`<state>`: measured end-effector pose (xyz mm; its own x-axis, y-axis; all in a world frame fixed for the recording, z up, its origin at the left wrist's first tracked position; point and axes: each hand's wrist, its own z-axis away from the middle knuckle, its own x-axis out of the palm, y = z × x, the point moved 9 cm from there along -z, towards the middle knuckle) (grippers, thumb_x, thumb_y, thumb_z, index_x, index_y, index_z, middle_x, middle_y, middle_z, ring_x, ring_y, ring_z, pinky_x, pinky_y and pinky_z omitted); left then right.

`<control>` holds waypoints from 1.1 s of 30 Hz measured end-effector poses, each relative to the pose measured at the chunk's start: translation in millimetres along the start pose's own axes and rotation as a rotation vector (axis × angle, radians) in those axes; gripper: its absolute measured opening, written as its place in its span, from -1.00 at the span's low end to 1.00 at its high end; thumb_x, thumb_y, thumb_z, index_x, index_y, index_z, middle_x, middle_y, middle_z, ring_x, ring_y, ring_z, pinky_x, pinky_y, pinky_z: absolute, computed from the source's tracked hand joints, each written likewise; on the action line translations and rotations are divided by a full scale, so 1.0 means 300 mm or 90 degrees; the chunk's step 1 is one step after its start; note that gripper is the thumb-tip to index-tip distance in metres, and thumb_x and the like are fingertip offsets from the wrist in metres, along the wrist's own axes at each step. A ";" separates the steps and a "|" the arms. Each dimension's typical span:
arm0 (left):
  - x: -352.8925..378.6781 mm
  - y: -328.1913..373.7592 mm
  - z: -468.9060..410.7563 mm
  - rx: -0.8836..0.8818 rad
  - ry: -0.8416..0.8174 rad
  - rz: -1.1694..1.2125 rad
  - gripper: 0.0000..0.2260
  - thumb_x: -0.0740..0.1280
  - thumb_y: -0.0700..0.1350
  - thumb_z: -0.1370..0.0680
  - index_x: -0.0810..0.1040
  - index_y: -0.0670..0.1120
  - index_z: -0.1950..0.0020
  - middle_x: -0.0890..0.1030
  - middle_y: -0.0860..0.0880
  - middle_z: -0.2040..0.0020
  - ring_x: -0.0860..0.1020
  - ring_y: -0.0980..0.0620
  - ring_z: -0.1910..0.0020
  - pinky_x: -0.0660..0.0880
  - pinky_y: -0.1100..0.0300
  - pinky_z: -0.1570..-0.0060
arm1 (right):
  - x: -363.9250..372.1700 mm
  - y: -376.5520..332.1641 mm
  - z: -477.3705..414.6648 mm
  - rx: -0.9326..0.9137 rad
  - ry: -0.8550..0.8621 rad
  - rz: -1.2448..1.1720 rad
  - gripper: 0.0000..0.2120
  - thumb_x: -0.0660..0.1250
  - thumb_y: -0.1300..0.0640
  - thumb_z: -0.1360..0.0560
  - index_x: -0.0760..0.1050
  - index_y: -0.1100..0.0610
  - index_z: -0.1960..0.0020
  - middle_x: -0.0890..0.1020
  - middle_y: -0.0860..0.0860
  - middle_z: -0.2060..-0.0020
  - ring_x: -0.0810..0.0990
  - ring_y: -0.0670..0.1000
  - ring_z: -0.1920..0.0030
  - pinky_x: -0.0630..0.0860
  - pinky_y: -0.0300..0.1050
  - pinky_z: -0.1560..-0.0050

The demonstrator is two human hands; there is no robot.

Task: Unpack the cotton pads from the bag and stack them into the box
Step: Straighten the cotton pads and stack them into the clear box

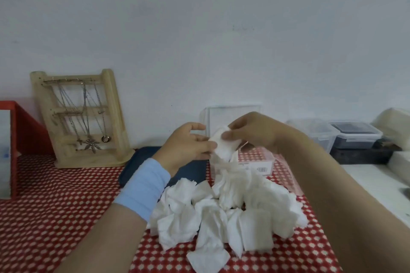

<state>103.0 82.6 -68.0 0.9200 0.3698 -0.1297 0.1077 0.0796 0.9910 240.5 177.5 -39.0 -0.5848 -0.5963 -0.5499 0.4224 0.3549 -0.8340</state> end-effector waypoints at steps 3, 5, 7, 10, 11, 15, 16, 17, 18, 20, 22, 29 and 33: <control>0.007 0.065 -0.101 0.047 0.054 -0.185 -0.59 0.44 -0.15 -0.55 0.44 -0.04 -0.36 0.63 -0.04 -0.12 0.65 -0.04 -0.10 0.59 0.11 -0.15 | -0.173 0.022 -0.038 0.008 0.145 0.043 -0.85 0.44 0.12 -0.55 0.63 0.20 -0.04 0.73 0.13 0.12 0.73 0.05 0.22 0.69 -0.07 0.17; 0.041 0.100 -0.160 0.100 0.073 -0.344 -0.70 0.35 -0.11 -0.60 0.51 -0.01 -0.34 0.62 0.03 -0.14 0.59 0.04 -0.10 0.49 0.19 -0.12 | -0.235 0.056 -0.068 0.031 0.176 0.121 -0.85 0.45 0.13 -0.53 0.61 0.22 0.00 0.73 0.15 0.17 0.74 0.09 0.25 0.69 -0.04 0.19; 0.116 0.103 -0.214 0.137 0.029 -0.455 -0.74 0.29 -0.09 -0.64 0.58 0.02 -0.32 0.59 0.05 -0.20 0.55 0.06 -0.14 0.41 0.24 -0.11 | -0.242 0.100 -0.095 0.077 0.151 0.212 -0.83 0.47 0.13 -0.51 0.61 0.25 0.03 0.73 0.16 0.24 0.74 0.12 0.30 0.70 -0.04 0.19; 0.242 0.028 -0.279 0.146 -0.107 -0.651 -0.71 0.25 -0.01 -0.66 0.58 0.08 -0.37 0.53 -0.03 -0.36 0.46 -0.04 -0.36 0.40 0.07 -0.35 | -0.202 0.143 -0.131 0.103 0.112 0.327 -0.78 0.45 0.17 -0.51 0.52 0.28 0.21 0.67 0.12 0.37 0.70 0.08 0.41 0.63 -0.17 0.37; 0.264 -0.012 -0.298 0.137 -0.143 -0.719 -0.69 0.22 0.04 -0.67 0.56 0.12 -0.39 0.50 -0.04 -0.39 0.38 -0.06 -0.42 0.36 0.00 -0.41 | -0.186 0.156 -0.142 0.112 0.105 0.360 -0.76 0.45 0.18 -0.51 0.47 0.24 0.25 0.63 0.11 0.42 0.68 0.06 0.44 0.61 -0.18 0.40; 0.282 -0.106 -0.328 0.106 -0.215 -0.863 -0.64 0.09 0.12 -0.68 0.53 0.20 -0.41 0.44 0.00 -0.37 0.27 -0.08 -0.42 0.33 -0.07 -0.40 | -0.146 0.214 -0.181 0.151 0.124 0.492 -0.72 0.45 0.18 -0.46 0.38 0.15 0.31 0.53 0.02 0.41 0.53 0.02 0.40 0.46 -0.18 0.42; 0.277 -0.101 -0.328 0.115 -0.202 -0.854 -0.66 0.13 0.09 -0.68 0.57 0.16 -0.37 0.45 -0.02 -0.35 0.30 -0.09 -0.40 0.36 -0.06 -0.38 | -0.136 0.228 -0.188 0.155 0.134 0.506 -0.72 0.43 0.19 -0.45 0.35 0.14 0.31 0.48 0.01 0.41 0.47 0.00 0.41 0.37 -0.20 0.45; 0.270 -0.089 -0.331 0.131 -0.180 -0.830 -0.70 0.19 0.05 -0.67 0.62 0.13 -0.32 0.47 -0.05 -0.32 0.34 -0.09 -0.37 0.39 -0.04 -0.35 | -0.126 0.240 -0.195 0.158 0.140 0.509 -0.73 0.41 0.21 -0.45 0.33 0.13 0.30 0.45 0.01 0.39 0.43 -0.01 0.41 0.32 -0.20 0.47; 0.265 -0.074 -0.329 0.152 -0.159 -0.807 -0.74 0.25 0.00 -0.65 0.66 0.10 -0.27 0.49 -0.06 -0.29 0.38 -0.09 -0.35 0.42 0.00 -0.32 | -0.116 0.247 -0.200 0.162 0.147 0.509 -0.74 0.39 0.23 -0.45 0.32 0.13 0.29 0.44 0.01 0.37 0.41 -0.02 0.41 0.30 -0.20 0.47; 0.261 -0.065 -0.328 0.167 -0.141 -0.789 -0.76 0.31 -0.08 -0.61 0.68 0.09 -0.22 0.52 -0.06 -0.25 0.44 -0.08 -0.31 0.44 0.07 -0.23 | -0.096 0.258 -0.211 0.176 0.158 0.504 -0.76 0.36 0.24 -0.44 0.32 0.12 0.28 0.44 0.01 0.34 0.40 -0.03 0.40 0.30 -0.20 0.47; 0.259 -0.072 -0.323 0.158 -0.139 -0.799 -0.72 0.32 -0.11 -0.59 0.64 0.07 -0.28 0.50 -0.06 -0.26 0.45 -0.10 -0.31 0.44 0.07 -0.18 | -0.072 0.264 -0.224 0.184 0.168 0.482 -0.74 0.39 0.20 -0.45 0.33 0.12 0.28 0.45 0.01 0.35 0.41 -0.03 0.41 0.32 -0.21 0.46; 0.227 -0.083 -0.276 0.171 -0.145 -0.722 -0.54 0.26 0.00 -0.64 0.35 0.04 -0.54 0.41 -0.05 -0.45 0.37 -0.09 -0.44 0.37 -0.01 -0.38 | -0.009 0.348 -0.216 0.340 0.089 0.075 -0.71 0.19 0.20 -0.57 0.55 0.27 0.25 0.73 0.15 0.33 0.63 0.09 0.42 0.38 -0.28 0.47; 0.246 -0.136 -0.233 0.120 -0.227 -0.759 -0.40 0.14 0.16 -0.68 0.08 -0.03 -0.66 0.08 0.01 -0.67 0.07 -0.03 -0.63 0.10 0.01 -0.57 | -0.031 0.374 -0.195 0.371 0.117 0.008 -0.78 0.17 0.25 -0.54 0.58 0.28 0.11 0.70 0.16 0.19 0.60 0.12 0.34 0.51 -0.15 0.28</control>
<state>140.2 171.2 -120.4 0.2617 -0.1128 -0.9585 0.9650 0.0470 0.2579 252.8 265.1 -130.1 -0.6655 -0.4427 -0.6009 0.7089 -0.1229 -0.6946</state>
